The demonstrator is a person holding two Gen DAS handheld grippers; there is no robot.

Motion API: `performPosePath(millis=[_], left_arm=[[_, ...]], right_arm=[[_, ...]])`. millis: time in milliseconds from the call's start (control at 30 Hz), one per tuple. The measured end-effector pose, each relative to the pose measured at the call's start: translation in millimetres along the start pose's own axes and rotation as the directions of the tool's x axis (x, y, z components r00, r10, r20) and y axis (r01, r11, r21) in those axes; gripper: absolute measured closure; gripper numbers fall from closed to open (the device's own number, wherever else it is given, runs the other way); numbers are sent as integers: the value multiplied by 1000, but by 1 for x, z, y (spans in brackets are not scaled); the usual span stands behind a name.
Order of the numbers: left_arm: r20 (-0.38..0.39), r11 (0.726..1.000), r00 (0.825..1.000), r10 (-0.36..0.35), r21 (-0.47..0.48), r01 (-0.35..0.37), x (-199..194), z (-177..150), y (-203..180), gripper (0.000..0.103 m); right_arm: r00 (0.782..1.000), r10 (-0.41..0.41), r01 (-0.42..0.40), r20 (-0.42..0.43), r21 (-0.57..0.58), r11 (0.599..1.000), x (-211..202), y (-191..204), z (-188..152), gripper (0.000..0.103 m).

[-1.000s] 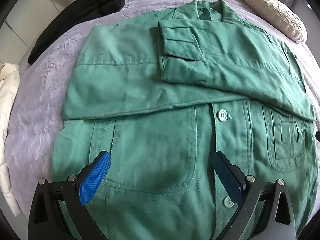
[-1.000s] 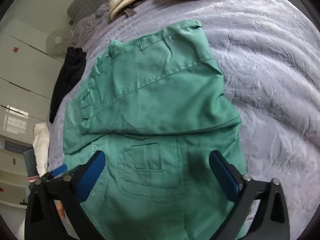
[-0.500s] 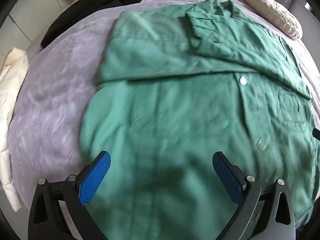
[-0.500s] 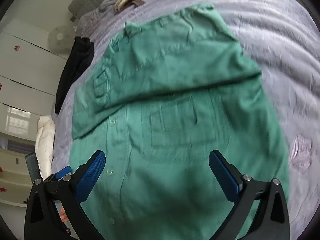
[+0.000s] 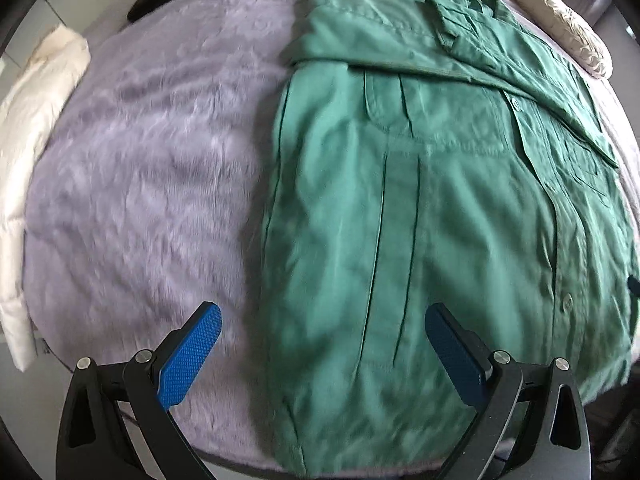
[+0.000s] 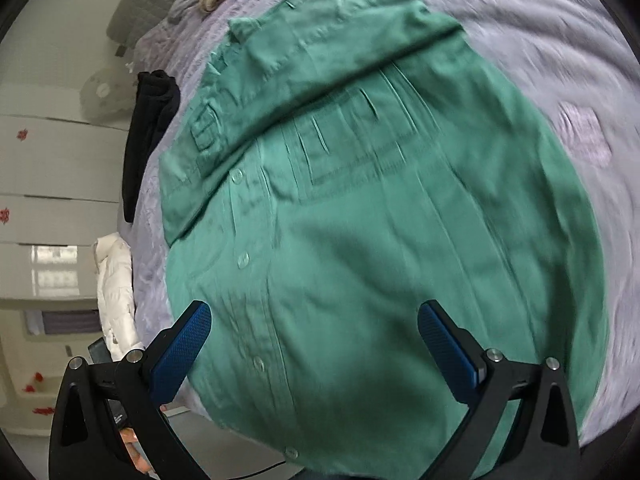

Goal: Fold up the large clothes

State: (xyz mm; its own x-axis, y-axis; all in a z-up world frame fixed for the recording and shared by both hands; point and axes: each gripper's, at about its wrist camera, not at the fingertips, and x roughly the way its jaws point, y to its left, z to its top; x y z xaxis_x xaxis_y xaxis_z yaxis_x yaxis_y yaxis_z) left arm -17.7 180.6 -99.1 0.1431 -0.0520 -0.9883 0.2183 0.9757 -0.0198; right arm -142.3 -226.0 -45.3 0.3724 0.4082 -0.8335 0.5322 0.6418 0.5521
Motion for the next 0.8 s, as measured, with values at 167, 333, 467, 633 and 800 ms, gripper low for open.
performPosePath(millis=[167, 333, 467, 633, 800], left_arm=[[-31, 1000, 999, -10, 12, 11, 0, -25, 13, 1], [-73, 999, 997, 26, 24, -24, 12, -45, 30, 1], [-95, 1000, 995, -5, 21, 8, 20, -52, 37, 1], [-103, 997, 991, -81, 0, 82, 25, -59, 35, 1], [-129, 992, 983, -127, -3, 128, 37, -63, 29, 1]], right_arm=[[1000, -27, 28, -11, 49, 998, -5, -9, -33, 0], [994, -100, 97, 40, 86, 992, -34, -26, -47, 0], [974, -178, 158, 140, 148, 976, -73, -54, -48, 0], [967, -195, 135, 163, 320, 938, -89, -110, -58, 0], [993, -48, -2, 108, 426, 905, -67, -142, -80, 0]])
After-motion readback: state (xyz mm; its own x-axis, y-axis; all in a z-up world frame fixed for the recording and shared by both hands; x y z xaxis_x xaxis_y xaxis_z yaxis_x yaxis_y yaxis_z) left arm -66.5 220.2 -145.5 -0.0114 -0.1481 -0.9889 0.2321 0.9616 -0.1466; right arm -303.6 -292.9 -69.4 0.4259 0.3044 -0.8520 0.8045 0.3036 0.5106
